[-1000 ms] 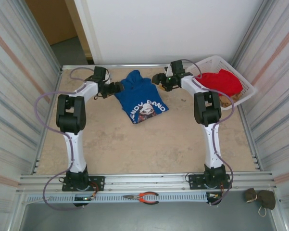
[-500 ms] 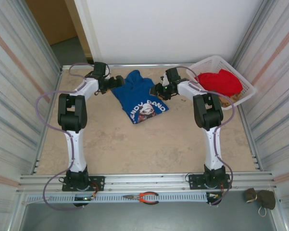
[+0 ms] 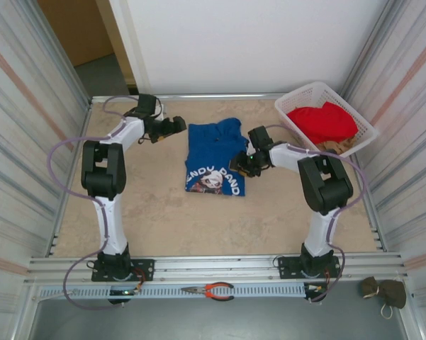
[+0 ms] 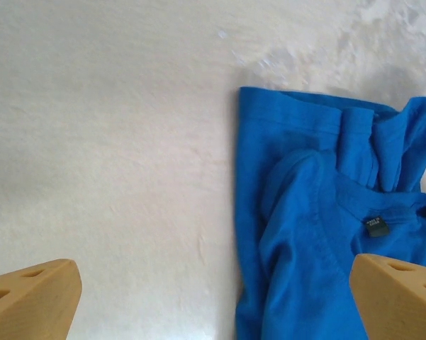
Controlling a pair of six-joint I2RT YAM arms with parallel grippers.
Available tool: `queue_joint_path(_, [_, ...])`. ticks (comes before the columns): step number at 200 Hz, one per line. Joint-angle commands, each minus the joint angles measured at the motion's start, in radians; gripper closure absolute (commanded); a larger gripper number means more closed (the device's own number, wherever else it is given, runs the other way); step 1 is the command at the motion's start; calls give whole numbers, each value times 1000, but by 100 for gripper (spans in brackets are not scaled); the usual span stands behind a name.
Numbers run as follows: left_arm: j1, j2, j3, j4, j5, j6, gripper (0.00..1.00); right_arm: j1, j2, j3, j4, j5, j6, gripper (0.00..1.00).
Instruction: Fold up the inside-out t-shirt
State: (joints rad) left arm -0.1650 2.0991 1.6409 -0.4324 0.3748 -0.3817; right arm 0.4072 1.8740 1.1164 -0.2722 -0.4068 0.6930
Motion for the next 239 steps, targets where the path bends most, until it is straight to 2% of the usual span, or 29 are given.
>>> queue_joint_path(1, [-33, -88, -12, -28, 56, 86, 3, -2, -116, -30, -80, 65, -6, 52])
queue_joint_path(26, [-62, -62, 34, -55, 49, 169, 2, -64, -138, 107, -164, 95, -108, 28])
queue_joint_path(48, [-95, -18, 87, -71, 44, 240, 2, -113, -68, 230, -216, 114, -176, 16])
queue_joint_path(81, [-125, 89, 191, -118, 9, 306, 1, -152, 56, 350, -224, 128, -224, 11])
queue_joint_path(128, [-148, 212, 331, -159, -3, 328, 1, -143, 221, 450, -182, 147, -232, 6])
queue_joint_path(159, [-168, 286, 405, -197, -4, 339, 1, -110, 311, 511, -181, 162, -230, 5])
queue_joint_path(191, [-183, 329, 420, -195, -5, 336, 1, -69, 373, 554, -182, 164, -222, 9])
queue_joint_path(216, [-189, 348, 413, -192, 8, 335, 3, -41, 393, 563, -176, 170, -223, 18])
queue_joint_path(239, [-203, 344, 381, -172, 28, 341, 16, -41, 405, 558, -174, 158, -214, 36])
